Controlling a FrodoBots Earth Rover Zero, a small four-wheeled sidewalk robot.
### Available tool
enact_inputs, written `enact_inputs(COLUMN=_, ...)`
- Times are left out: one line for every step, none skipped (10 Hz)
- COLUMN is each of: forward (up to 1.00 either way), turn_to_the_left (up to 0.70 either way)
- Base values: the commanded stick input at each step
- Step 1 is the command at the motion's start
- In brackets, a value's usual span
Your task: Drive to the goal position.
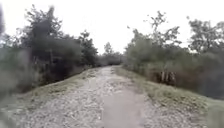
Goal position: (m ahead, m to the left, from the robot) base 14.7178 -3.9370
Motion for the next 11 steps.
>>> enact_inputs(forward=0.7, turn_to_the_left=0.0)
enact_inputs(forward=0.7, turn_to_the_left=0.0)
enact_inputs(forward=0.7, turn_to_the_left=0.0)
enact_inputs(forward=0.7, turn_to_the_left=0.0)
enact_inputs(forward=0.7, turn_to_the_left=0.0)
enact_inputs(forward=0.7, turn_to_the_left=0.0)
enact_inputs(forward=0.7, turn_to_the_left=0.0)
enact_inputs(forward=0.7, turn_to_the_left=0.0)
enact_inputs(forward=0.7, turn_to_the_left=0.0)
enact_inputs(forward=0.7, turn_to_the_left=0.0)
enact_inputs(forward=0.7, turn_to_the_left=0.0)
